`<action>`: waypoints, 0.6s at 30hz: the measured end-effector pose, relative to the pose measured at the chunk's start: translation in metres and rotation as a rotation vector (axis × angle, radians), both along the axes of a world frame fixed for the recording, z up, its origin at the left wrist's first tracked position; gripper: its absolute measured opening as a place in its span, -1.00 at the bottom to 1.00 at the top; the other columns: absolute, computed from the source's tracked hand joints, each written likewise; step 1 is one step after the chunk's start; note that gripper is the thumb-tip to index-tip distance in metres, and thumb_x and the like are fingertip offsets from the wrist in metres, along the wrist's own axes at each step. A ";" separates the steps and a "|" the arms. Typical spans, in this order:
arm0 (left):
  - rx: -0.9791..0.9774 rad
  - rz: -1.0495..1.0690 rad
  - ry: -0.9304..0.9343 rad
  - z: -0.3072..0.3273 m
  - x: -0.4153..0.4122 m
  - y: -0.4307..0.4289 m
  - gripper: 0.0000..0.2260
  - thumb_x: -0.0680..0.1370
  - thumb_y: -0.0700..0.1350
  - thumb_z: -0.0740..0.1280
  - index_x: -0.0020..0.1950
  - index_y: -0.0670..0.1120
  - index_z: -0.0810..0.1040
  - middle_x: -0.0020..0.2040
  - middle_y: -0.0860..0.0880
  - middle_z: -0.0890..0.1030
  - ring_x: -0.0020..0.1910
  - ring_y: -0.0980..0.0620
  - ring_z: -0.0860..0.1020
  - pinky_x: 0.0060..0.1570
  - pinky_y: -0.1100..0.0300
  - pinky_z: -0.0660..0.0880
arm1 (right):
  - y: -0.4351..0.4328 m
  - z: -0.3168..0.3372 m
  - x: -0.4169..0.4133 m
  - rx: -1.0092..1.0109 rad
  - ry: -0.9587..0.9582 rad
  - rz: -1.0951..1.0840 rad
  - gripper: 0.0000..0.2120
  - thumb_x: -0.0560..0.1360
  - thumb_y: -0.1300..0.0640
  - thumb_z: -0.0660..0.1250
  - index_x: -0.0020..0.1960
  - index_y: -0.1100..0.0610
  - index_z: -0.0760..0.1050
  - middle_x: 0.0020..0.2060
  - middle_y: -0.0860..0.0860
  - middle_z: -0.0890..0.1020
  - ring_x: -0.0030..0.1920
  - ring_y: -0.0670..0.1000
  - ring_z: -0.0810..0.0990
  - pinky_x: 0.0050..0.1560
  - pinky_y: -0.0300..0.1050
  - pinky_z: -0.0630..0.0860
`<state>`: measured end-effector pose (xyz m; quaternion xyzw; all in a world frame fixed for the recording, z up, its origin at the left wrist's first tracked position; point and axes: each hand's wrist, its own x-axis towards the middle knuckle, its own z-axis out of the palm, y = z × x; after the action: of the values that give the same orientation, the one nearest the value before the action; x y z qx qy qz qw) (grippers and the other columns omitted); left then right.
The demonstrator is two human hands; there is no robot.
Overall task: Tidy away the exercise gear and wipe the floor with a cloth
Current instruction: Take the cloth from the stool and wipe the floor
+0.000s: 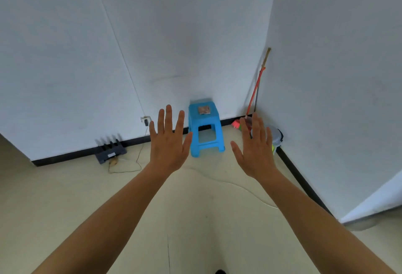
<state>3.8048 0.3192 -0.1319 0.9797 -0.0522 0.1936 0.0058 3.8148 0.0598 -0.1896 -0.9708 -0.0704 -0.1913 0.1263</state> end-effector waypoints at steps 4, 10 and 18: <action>0.053 0.029 0.065 0.000 0.121 0.019 -0.38 0.62 0.25 -0.25 0.61 -0.02 -0.06 0.61 -0.18 -0.13 0.59 -0.20 -0.10 0.47 -0.29 0.09 | 0.012 0.006 0.131 -0.025 0.070 0.014 -0.27 0.64 -0.20 0.10 0.65 0.10 -0.10 0.61 0.22 -0.19 0.61 0.28 -0.10 0.54 0.34 0.04; 0.039 0.062 0.080 -0.012 0.268 0.055 -0.39 0.63 0.23 -0.16 0.61 -0.05 0.02 0.61 -0.19 -0.09 0.59 -0.22 -0.04 0.47 -0.28 0.08 | 0.049 0.001 0.296 -0.079 0.150 0.068 -0.25 0.64 -0.27 0.02 0.64 0.02 -0.22 0.59 0.14 -0.33 0.59 0.23 -0.29 0.55 0.33 -0.13; 0.010 0.069 0.260 -0.068 0.502 0.089 -0.39 0.62 0.26 -0.24 0.62 0.00 -0.09 0.61 -0.16 -0.19 0.59 -0.19 -0.14 0.50 -0.24 0.00 | 0.077 -0.042 0.518 -0.145 0.282 0.053 -0.24 0.64 -0.28 -0.02 0.62 0.01 -0.33 0.55 0.14 -0.43 0.57 0.20 -0.39 0.50 0.16 -0.35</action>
<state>4.3067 0.4078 -0.1999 0.9977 -0.0184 0.0646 0.0009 4.3328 0.1368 -0.2319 -0.9924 -0.0912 -0.0443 0.0695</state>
